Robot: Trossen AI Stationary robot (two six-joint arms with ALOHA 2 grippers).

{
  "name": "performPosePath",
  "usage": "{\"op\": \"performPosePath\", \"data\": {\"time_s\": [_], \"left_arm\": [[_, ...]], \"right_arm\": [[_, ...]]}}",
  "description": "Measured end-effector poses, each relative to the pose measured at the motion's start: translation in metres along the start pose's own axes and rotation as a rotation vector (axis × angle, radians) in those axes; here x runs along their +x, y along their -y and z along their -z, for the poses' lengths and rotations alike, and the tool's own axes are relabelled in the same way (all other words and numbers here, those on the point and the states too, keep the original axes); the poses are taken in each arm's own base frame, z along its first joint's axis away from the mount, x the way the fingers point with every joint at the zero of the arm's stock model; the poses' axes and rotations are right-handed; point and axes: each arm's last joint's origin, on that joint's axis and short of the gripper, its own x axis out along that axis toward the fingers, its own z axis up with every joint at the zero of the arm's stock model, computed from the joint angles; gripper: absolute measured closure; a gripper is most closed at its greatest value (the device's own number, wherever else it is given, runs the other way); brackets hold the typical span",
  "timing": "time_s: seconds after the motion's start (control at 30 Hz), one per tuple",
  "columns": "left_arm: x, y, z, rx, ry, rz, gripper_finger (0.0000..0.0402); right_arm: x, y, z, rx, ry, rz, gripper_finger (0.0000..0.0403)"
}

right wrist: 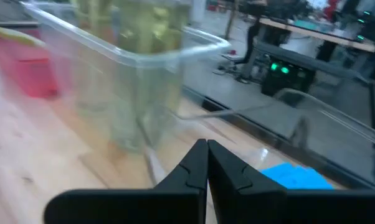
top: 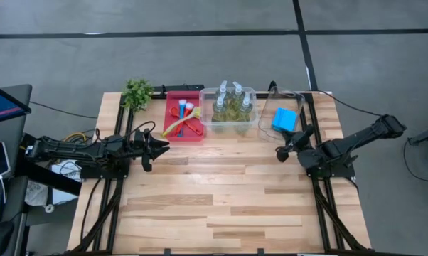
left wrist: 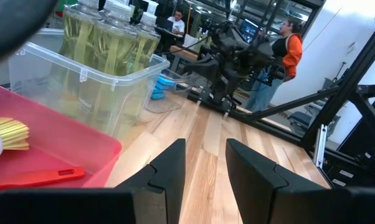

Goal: Pick & Place Kitchen Sink Supplies
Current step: Return to Home Position

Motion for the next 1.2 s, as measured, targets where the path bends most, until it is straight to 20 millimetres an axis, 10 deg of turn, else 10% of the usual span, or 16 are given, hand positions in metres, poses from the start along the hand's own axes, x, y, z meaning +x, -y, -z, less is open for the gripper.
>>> {"op": "performPosePath", "data": {"time_s": [0.43, 1.2], "left_arm": [[0.0, 0.0, 0.001, 0.063, -0.009, -0.002, 0.0286], [-0.001, -0.005, 0.013, 0.084, -0.135, -0.056, 0.0286]], "right_arm": [[-0.018, -0.015, 0.006, -0.007, 0.008, -0.31, 0.0403], [-0.016, -0.015, 0.01, 0.008, -0.029, -0.333, 0.0403]]}}
